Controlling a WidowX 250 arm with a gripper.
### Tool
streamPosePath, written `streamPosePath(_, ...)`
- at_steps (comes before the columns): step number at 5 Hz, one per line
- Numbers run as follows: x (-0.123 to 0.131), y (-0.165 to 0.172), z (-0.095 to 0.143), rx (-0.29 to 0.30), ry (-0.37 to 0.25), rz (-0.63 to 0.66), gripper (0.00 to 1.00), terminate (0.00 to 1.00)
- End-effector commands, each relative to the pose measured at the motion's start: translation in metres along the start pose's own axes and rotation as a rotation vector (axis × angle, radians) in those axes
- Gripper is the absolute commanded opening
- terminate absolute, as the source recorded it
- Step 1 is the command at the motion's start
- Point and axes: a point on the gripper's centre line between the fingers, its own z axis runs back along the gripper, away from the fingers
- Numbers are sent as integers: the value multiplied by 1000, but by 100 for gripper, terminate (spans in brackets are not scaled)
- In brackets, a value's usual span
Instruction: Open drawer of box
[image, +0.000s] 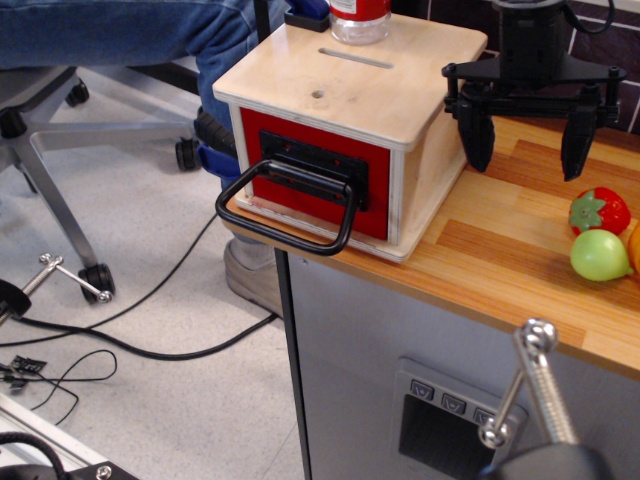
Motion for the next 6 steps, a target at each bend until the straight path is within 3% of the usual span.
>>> streamPosePath(1, 0, 0, 0, 0, 0, 0, 100, 0)
streamPosePath(3, -61, 28, 15, -45, 15, -46, 100, 0)
streamPosePath(4, -69, 51, 24, -45, 5, -64, 100, 0)
streamPosePath(6, -50, 118, 15, 40, -106, -178, 100, 0)
